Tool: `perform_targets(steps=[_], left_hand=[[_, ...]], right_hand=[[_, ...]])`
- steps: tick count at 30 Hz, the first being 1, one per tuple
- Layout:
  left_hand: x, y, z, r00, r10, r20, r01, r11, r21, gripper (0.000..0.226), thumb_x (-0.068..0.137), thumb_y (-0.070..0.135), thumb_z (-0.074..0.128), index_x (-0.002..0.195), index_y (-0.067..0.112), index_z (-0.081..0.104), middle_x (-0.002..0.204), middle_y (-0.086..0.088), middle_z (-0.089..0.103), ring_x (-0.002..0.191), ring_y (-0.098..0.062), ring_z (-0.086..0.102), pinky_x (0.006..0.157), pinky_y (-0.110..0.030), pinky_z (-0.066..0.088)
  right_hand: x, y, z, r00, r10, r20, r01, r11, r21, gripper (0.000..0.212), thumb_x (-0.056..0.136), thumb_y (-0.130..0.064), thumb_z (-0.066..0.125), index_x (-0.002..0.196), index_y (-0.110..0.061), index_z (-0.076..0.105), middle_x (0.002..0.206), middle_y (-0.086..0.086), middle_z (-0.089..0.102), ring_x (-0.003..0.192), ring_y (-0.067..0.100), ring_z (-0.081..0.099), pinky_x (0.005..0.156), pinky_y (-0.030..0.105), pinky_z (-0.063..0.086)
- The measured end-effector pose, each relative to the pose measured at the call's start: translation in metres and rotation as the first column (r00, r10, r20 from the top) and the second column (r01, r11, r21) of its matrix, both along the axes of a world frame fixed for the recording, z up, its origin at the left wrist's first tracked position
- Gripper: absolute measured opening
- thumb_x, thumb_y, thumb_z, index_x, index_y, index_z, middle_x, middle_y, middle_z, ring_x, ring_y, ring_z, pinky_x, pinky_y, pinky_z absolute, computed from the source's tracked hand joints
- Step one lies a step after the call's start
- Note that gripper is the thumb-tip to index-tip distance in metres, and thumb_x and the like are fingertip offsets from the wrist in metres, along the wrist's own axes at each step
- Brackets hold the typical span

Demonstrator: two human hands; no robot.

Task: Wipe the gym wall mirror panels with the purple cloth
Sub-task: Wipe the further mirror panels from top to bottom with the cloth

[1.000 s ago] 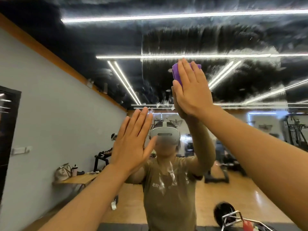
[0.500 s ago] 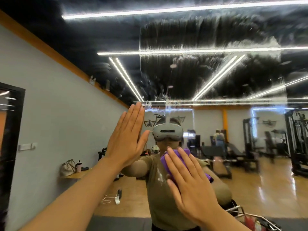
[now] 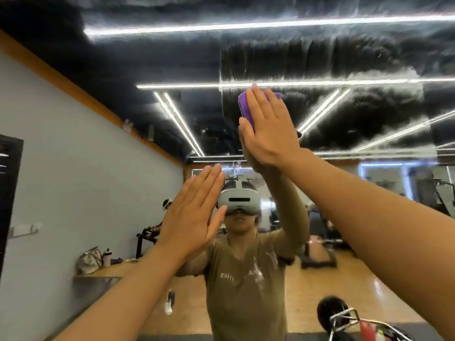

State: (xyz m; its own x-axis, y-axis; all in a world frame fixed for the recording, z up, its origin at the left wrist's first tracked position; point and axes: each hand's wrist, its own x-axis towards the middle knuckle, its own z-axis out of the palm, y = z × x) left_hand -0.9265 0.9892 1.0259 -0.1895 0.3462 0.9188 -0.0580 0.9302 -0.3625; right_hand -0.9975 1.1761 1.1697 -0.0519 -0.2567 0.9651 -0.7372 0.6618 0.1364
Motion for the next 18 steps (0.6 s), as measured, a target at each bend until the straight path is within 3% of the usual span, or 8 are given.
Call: perform_targets(steps=[3,6,8,11,14,18], left_hand=[[-0.001,-0.003,-0.001,1.0,-0.009,-0.002,0.009,1.0,-0.016,0.064,0.105,0.042,0.033,0.16,0.012,0.021,0.167,-0.005,0.018,0.155,-0.014,0.008,0.124,-0.034,0.009],[-0.004,-0.004,-0.001,1.0,-0.021,-0.009,0.021,1.0,-0.013,0.064,0.104,0.042,0.033,0.159,0.01,0.022,0.167,-0.007,0.018,0.155,-0.014,0.007,0.125,-0.033,0.007],[-0.006,-0.004,-0.003,1.0,-0.027,-0.005,0.027,0.999,0.02,0.067,0.104,0.043,0.033,0.16,0.01,0.017,0.168,-0.007,0.012,0.156,-0.015,0.003,0.125,-0.033,0.005],[-0.007,-0.004,-0.005,1.0,-0.025,0.0,0.025,0.997,0.071,0.072,0.104,0.045,0.031,0.161,0.013,0.003,0.17,-0.005,0.0,0.156,-0.015,-0.004,0.125,-0.031,-0.001],[-0.007,-0.006,-0.005,0.999,-0.033,0.006,0.032,0.997,0.075,0.071,0.104,0.045,0.03,0.161,0.015,-0.002,0.169,-0.005,-0.003,0.155,-0.014,-0.006,0.125,-0.03,-0.004],[-0.008,-0.007,-0.005,0.998,-0.054,0.016,0.053,0.995,0.081,0.067,0.105,0.042,0.028,0.16,0.014,0.002,0.169,-0.005,0.001,0.155,-0.014,-0.005,0.125,-0.032,-0.002]], right_hand=[[-0.001,-0.004,-0.02,0.999,0.024,-0.026,-0.024,0.999,-0.03,0.067,0.105,-0.045,0.023,0.163,-0.015,0.01,0.17,0.003,0.007,0.157,0.021,0.0,0.127,0.038,-0.003],[-0.003,-0.001,-0.074,0.998,0.034,-0.048,-0.034,0.999,0.006,0.064,0.106,-0.043,0.029,0.162,-0.018,0.012,0.17,0.0,0.008,0.157,0.017,-0.001,0.126,0.032,-0.005],[-0.002,0.004,-0.118,0.998,0.046,-0.041,-0.044,0.998,0.035,0.063,0.106,-0.041,0.031,0.162,-0.018,0.014,0.17,-0.001,0.009,0.157,0.016,0.0,0.127,0.037,0.0],[0.003,0.015,-0.193,0.998,-0.014,-0.061,0.022,0.992,0.128,0.061,0.108,-0.042,0.029,0.162,-0.015,0.019,0.17,0.001,0.014,0.157,0.019,0.007,0.124,0.044,0.01],[0.003,0.03,-0.253,0.985,-0.104,-0.137,0.133,0.965,0.227,0.059,0.109,-0.046,0.023,0.16,-0.015,0.025,0.167,0.002,0.024,0.156,0.022,0.014,0.124,0.041,0.011],[0.0,0.042,-0.268,0.979,-0.121,-0.162,0.167,0.933,0.318,0.058,0.108,-0.046,0.026,0.158,-0.016,0.028,0.165,0.002,0.03,0.155,0.023,0.019,0.125,0.041,0.012]])
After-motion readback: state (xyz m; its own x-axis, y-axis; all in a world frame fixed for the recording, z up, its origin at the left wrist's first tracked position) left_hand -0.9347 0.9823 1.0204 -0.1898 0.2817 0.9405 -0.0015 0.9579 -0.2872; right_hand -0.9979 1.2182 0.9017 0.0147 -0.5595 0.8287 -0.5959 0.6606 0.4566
